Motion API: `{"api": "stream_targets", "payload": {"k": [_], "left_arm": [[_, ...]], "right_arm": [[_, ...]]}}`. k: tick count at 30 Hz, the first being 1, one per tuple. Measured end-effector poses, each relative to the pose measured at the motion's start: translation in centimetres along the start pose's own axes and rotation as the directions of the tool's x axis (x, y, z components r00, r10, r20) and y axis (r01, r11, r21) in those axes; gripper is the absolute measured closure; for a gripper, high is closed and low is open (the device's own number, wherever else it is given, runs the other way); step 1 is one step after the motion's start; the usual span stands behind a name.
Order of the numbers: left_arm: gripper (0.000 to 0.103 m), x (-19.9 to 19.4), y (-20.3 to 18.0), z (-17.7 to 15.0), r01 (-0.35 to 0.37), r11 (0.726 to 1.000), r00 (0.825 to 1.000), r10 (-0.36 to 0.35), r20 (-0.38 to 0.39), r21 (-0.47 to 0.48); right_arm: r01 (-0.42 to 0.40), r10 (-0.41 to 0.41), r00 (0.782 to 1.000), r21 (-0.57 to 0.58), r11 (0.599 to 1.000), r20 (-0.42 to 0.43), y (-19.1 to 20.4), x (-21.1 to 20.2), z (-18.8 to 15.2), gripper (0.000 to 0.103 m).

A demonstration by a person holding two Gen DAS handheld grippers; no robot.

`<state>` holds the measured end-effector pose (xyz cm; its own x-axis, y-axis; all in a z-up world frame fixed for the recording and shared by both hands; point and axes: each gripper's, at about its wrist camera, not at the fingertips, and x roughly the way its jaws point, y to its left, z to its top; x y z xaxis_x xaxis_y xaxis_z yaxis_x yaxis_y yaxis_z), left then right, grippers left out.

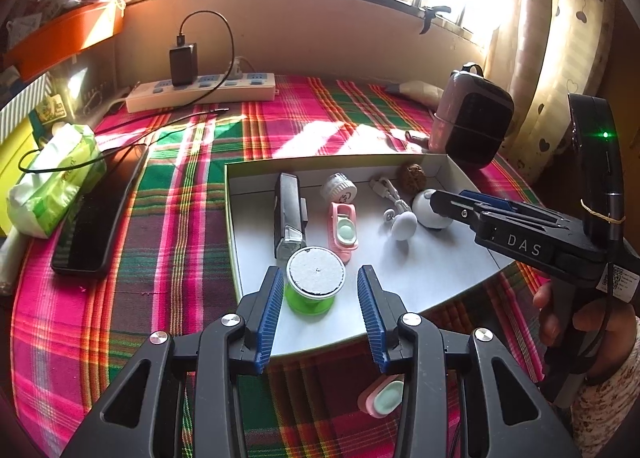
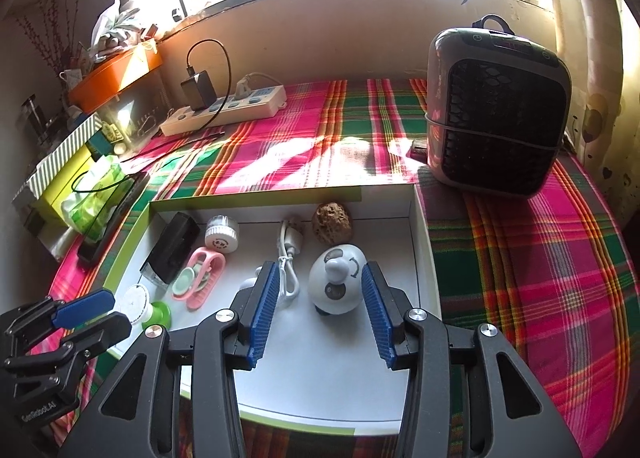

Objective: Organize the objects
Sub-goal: 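Open both grippers to release the container and egg toy in the box, then withdraw both grippers from the box toward the pink clip and walnut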

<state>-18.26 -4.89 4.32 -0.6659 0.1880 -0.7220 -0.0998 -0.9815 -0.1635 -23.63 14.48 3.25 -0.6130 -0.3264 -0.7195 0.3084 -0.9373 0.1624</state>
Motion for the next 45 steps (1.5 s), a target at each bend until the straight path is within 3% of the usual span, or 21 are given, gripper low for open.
{"api": "stream_targets", "payload": {"k": [25,45], "left_arm": [[0.066,-3.8,-0.8,-2.2,-0.042,0.999,0.999,0.041,0.031,0.013],[0.066,-4.7,-0.3,-4.8,-0.006,1.0,1.0,0.007,0.012,-0.015]], "right_arm": [[-0.016,0.017,0.999,-0.022,1.0,0.048,2.2,-4.3,-3.4,0.059],[-0.054,0.056,0.998,-0.061,0.997,0.023,3.5,-5.8,-7.3,0.058]]}}
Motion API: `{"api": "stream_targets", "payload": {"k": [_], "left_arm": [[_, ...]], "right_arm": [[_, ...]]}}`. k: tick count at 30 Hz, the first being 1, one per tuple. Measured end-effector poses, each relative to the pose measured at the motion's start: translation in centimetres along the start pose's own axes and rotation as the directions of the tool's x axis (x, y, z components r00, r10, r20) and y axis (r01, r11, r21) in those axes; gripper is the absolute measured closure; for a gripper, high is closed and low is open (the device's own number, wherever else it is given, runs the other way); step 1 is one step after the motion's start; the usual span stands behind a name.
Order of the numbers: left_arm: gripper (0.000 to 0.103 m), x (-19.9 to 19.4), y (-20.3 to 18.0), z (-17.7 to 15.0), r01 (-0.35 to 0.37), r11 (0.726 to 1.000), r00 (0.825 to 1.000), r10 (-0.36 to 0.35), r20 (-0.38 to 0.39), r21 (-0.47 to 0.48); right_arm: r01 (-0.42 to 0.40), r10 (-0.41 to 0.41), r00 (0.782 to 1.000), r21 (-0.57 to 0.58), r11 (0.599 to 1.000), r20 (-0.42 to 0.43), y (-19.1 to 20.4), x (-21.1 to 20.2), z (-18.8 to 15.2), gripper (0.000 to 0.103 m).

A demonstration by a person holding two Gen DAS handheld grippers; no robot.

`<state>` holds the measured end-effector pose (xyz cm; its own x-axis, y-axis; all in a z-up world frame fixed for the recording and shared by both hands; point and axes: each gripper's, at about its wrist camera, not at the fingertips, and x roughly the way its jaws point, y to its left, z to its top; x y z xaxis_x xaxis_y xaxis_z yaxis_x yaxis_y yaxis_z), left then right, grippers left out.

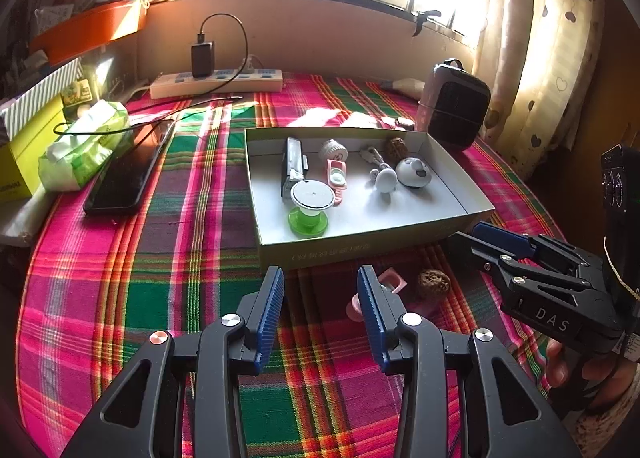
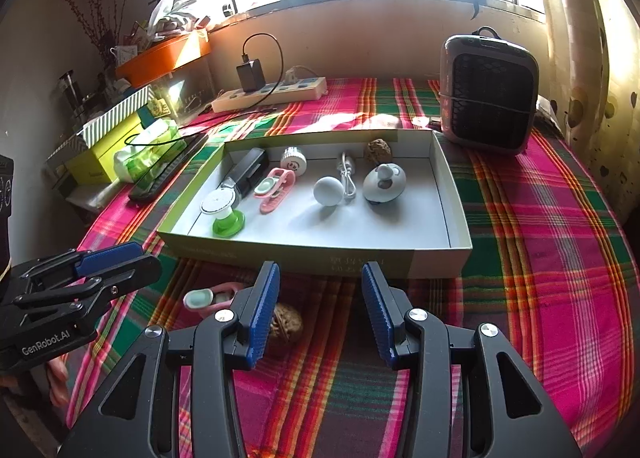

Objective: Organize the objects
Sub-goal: 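Withdraw both grippers from the box toward the pink clip and walnut, then move the left gripper to the pink clip while the right gripper approaches the walnut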

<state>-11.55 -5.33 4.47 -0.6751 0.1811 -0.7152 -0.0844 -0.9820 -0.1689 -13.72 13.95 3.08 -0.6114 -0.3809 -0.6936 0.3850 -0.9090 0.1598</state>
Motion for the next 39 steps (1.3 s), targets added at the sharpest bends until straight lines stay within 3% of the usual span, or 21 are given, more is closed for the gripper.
{"api": "stream_targets", "payload": {"k": [16,36,39], "left_arm": [[0.066,0.5,1.0,-0.7,0.01,1.0,1.0,-0.01,-0.021,-0.026],[0.066,1.7,0.9,-0.4,0.032,0.999,0.998,-0.032,-0.051,-0.011],[0.066,1.7,0.7,-0.4,0.041,0.999,0.998,-0.041,-0.055,-0.006]], "right_arm": [[-0.051,0.044,0.996,-0.086,0.995,-0.083,2.0,1.7,-1.3,0.058],[-0.014,-0.002,0.993,-0.132,0.991,-0.12,2.4,2.5,-1.7,0.058],[-0.014,-0.001,0.993,-0.134,0.991,-0.118,2.3,2.4,-1.7,0.067]]}}
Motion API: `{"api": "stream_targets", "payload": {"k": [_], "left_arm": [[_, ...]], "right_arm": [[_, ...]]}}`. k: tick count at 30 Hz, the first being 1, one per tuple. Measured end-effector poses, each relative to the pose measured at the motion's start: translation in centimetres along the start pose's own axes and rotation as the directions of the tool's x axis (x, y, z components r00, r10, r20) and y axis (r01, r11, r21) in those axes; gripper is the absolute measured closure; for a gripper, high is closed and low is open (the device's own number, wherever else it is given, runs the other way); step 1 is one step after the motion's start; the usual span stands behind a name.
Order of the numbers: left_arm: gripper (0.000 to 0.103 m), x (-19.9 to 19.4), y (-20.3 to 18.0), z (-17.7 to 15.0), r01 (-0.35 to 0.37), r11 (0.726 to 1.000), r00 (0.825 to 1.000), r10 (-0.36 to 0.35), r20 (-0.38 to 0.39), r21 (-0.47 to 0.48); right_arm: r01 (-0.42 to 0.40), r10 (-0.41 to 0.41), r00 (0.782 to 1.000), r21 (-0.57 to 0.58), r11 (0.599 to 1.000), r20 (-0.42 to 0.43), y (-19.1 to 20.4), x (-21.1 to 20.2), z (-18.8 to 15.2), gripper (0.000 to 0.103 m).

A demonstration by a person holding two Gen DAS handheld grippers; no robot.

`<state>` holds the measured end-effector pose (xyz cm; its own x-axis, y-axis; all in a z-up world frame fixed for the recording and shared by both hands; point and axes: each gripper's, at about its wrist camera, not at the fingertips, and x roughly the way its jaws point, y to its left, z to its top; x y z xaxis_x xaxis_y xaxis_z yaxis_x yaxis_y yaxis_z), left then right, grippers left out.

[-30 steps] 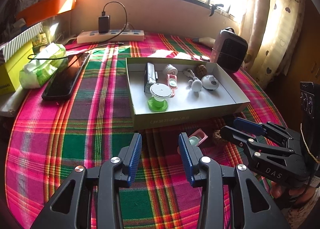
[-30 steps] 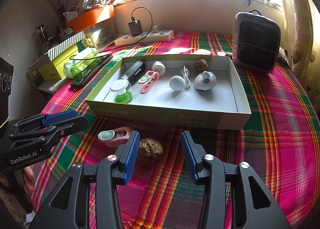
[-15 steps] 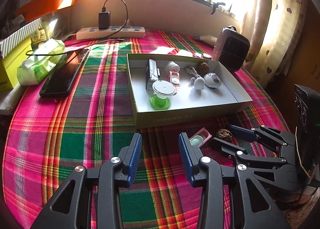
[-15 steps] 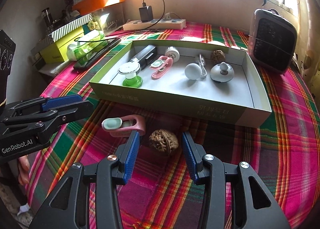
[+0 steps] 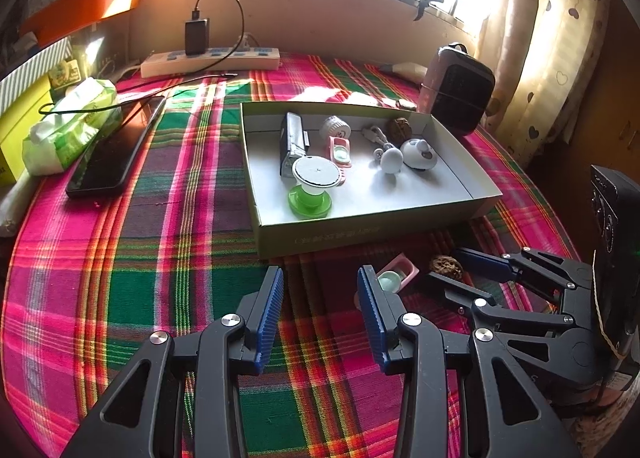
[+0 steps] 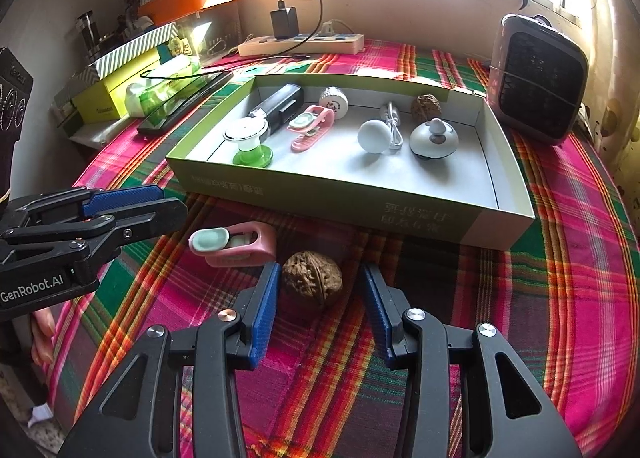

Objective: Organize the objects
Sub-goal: 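Move the left gripper to the pink clip while the right gripper approaches the walnut, then close the left gripper on the pink clip while the right gripper closes on the walnut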

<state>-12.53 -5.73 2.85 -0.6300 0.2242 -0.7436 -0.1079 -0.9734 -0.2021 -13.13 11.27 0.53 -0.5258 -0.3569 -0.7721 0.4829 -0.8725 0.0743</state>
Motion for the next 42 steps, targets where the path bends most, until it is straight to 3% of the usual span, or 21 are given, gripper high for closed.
{"api": "stream_targets", "payload": {"k": [3,25,42], "left_arm": [[0.066,0.1,-0.2,0.1,0.002,1.0,1.0,-0.002,-0.004,0.007],[0.066,2.2,-3.9,0.2,0.066,0.989,0.995,-0.056,-0.082,0.132],[0.066,3.2,-5.6,0.0,0.059,0.992,0.993,-0.047,-0.108,0.109]], "right_arm": [[-0.008,0.008,1.0,0.002,1.0,0.001,-0.2,-0.1,-0.1,0.072],[-0.005,0.003,1.0,0.044,0.999,0.026,-2.6,-2.1,-1.7,0.072],[-0.022,0.02,0.999,0.066,0.998,0.032,-3.4,-2.5,-2.0,0.072]]}}
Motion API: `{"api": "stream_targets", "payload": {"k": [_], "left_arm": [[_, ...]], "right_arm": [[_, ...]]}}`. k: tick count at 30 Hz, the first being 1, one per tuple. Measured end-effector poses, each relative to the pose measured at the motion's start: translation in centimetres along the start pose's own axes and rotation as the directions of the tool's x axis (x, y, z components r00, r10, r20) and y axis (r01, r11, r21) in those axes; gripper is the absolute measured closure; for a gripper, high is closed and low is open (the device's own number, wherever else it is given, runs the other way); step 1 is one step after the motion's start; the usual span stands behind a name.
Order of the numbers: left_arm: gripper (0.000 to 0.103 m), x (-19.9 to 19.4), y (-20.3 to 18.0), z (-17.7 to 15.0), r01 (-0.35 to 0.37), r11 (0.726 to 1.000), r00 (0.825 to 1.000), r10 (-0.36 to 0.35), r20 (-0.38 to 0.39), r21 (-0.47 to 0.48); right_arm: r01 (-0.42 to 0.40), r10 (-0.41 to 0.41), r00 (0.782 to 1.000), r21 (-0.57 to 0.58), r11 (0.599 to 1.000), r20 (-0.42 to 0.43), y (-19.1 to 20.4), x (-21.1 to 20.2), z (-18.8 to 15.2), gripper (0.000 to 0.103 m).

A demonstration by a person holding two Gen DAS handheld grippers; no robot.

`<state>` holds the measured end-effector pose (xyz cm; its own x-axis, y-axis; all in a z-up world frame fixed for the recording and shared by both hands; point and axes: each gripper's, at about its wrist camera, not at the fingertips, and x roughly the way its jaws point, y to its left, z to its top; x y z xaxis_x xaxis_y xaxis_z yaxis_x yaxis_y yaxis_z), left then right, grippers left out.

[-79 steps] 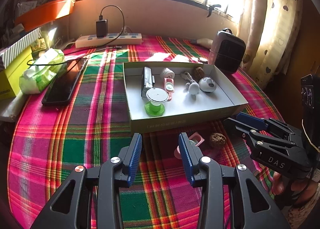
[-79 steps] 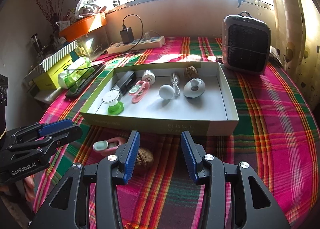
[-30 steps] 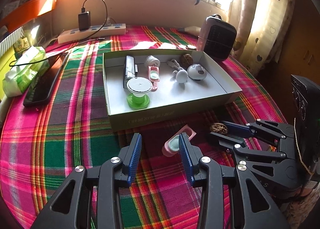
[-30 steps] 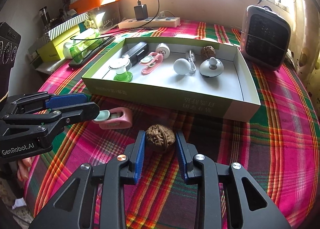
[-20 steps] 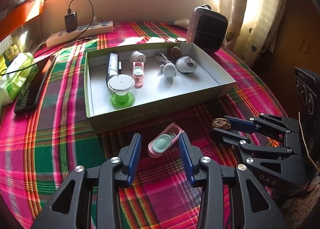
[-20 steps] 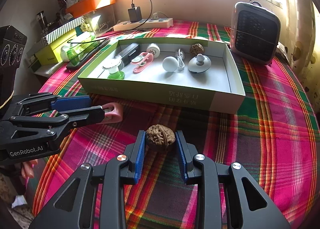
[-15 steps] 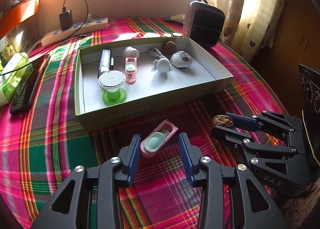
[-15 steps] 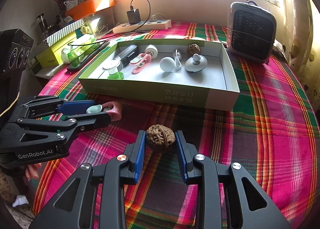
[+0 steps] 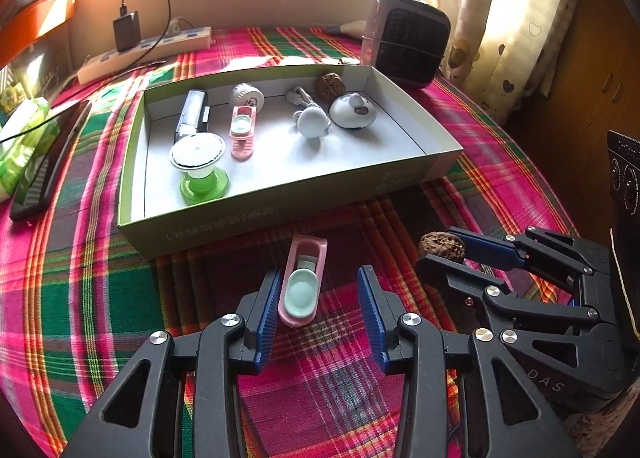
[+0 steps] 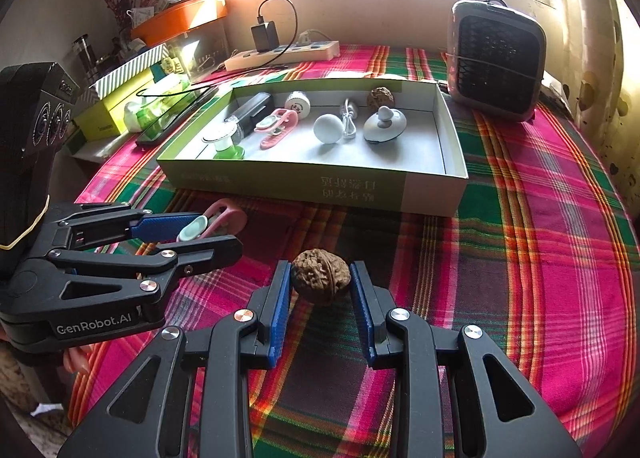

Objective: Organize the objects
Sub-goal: 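Close the left gripper on the pink clip while the right gripper closes on the walnut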

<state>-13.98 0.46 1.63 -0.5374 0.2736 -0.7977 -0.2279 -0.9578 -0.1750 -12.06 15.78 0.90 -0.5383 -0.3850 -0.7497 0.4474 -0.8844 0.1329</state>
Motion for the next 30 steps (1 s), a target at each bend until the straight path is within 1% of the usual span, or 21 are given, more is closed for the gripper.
{"api": "stream_targets", "payload": {"k": [11,17,19,21,30], "left_arm": [[0.066,0.3,-0.46,0.17,-0.049,0.999,0.999,0.049,0.012,-0.005],[0.067,0.35,-0.46,0.22,-0.056,0.998,0.998,0.056,0.017,-0.011],[0.068,0.35,-0.53,0.19,-0.066,0.998,0.998,0.066,0.018,-0.011],[0.073,0.38,-0.56,0.19,-0.084,0.996,0.996,0.084,0.021,-0.008],[0.081,0.4,-0.42,0.28,-0.109,0.994,0.994,0.109,0.022,-0.008]], "right_arm": [[-0.011,0.011,1.0,0.0,1.0,-0.007,-0.16,0.15,0.0,0.072],[-0.018,0.018,1.0,-0.001,1.0,-0.015,-0.14,0.32,-0.02,0.072],[-0.021,0.021,1.0,-0.003,1.0,-0.017,-0.07,0.38,0.0,0.072],[-0.022,0.022,1.0,-0.003,1.0,-0.021,-0.09,0.44,-0.02,0.072],[-0.024,0.024,0.999,-0.003,1.0,-0.021,-0.1,0.45,-0.03,0.072]]}}
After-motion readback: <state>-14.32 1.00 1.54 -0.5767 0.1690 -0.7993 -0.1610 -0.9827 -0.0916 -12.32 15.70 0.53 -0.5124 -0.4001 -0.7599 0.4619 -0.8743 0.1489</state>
